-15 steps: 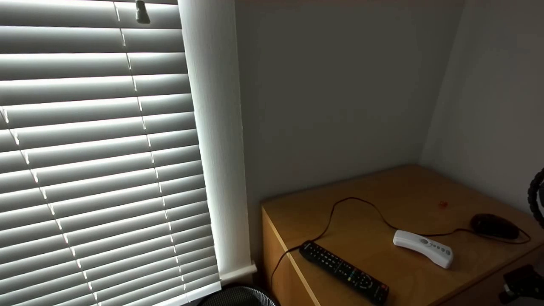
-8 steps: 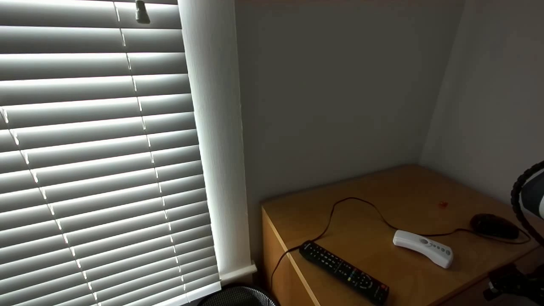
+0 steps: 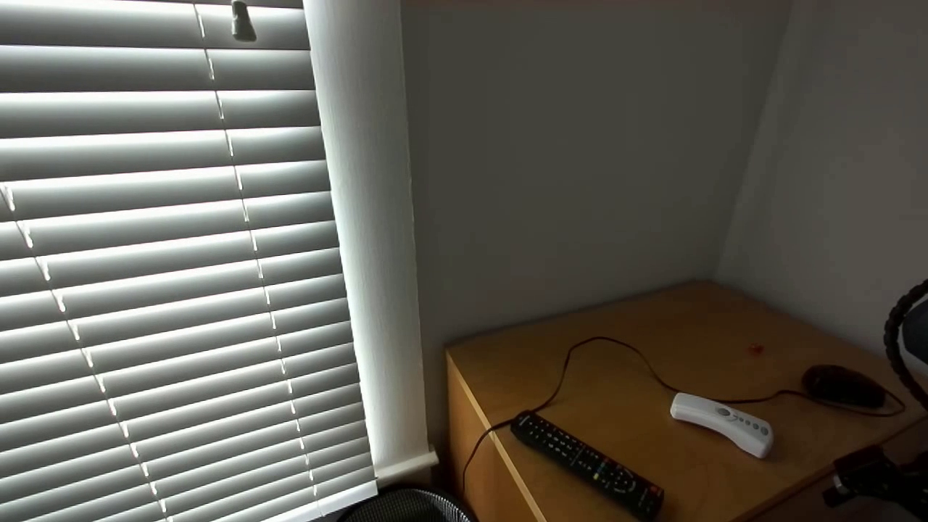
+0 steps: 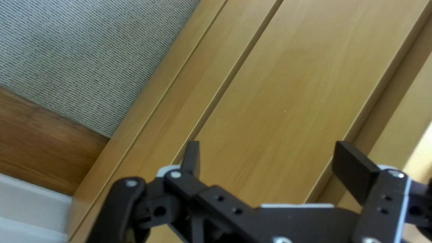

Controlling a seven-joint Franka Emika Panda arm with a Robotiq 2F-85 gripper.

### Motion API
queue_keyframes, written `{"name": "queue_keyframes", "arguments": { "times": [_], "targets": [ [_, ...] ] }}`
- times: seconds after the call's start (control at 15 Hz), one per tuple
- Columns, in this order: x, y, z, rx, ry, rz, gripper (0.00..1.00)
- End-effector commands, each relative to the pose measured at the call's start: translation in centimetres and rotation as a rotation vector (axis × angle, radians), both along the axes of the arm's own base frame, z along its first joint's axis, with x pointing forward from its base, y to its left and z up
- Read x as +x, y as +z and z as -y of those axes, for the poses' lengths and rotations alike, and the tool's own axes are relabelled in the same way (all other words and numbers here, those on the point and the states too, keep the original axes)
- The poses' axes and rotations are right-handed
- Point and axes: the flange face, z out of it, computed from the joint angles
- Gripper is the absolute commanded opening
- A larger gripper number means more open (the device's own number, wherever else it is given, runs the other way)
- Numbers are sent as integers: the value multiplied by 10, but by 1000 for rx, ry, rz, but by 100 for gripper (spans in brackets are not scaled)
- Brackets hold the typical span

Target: Open the top drawer

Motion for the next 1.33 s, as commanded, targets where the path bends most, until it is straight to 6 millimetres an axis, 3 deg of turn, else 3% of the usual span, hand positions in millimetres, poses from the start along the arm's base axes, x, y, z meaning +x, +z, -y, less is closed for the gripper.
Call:
{"name": "queue_keyframes", "arguments": {
  "times": [0.0,0.6,1.27],
  "targets": [
    [-9,-9,15,66,-5,47,100],
    [-21,-34,34,191,-8,137,100],
    [-5,-63,33,237,-95,250,100]
  ]
}}
